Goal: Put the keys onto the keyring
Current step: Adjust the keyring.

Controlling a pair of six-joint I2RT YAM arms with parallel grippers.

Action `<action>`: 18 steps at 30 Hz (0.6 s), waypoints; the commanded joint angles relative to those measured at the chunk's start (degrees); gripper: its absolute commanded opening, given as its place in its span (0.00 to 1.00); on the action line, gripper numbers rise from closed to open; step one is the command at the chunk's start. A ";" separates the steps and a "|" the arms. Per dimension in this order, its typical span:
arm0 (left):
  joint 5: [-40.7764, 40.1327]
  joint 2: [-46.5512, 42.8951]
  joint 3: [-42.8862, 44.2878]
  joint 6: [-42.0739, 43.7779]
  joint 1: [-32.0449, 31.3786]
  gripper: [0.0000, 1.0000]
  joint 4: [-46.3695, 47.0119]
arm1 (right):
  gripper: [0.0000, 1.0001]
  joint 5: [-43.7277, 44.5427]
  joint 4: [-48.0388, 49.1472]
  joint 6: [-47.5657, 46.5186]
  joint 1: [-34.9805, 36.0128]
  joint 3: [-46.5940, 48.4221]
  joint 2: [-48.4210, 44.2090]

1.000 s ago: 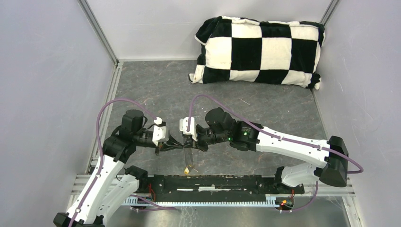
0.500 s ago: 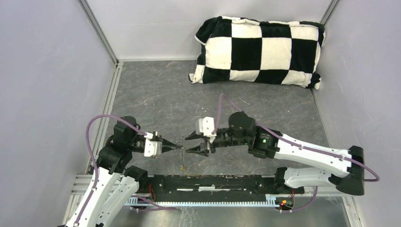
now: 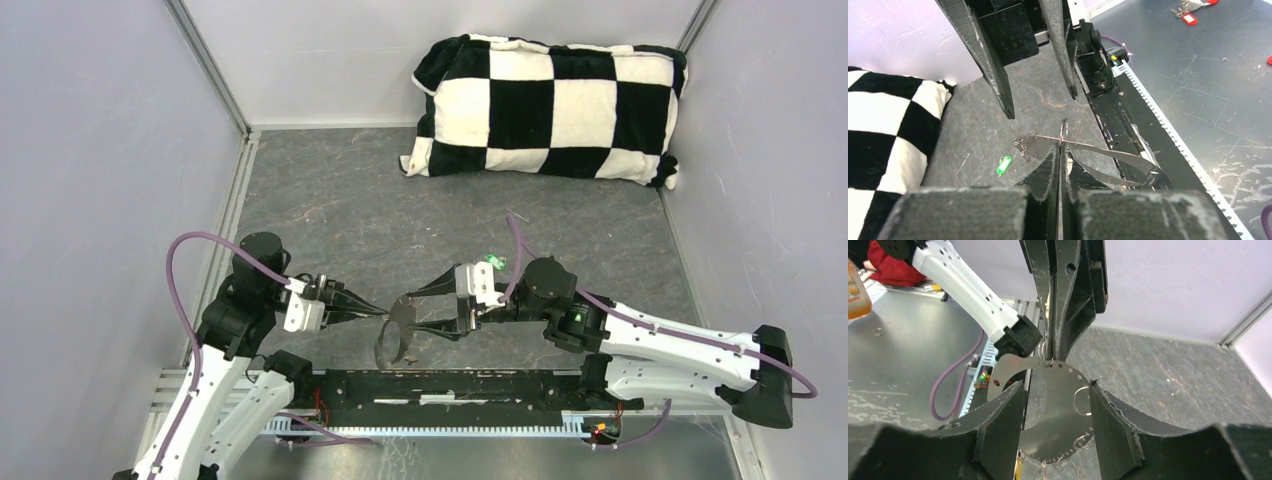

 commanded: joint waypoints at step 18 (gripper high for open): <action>-16.57 -3.78 -1.01 10.18 0.02 0.02 2.43 | 0.64 15.56 -2.99 -4.19 0.78 0.13 -1.45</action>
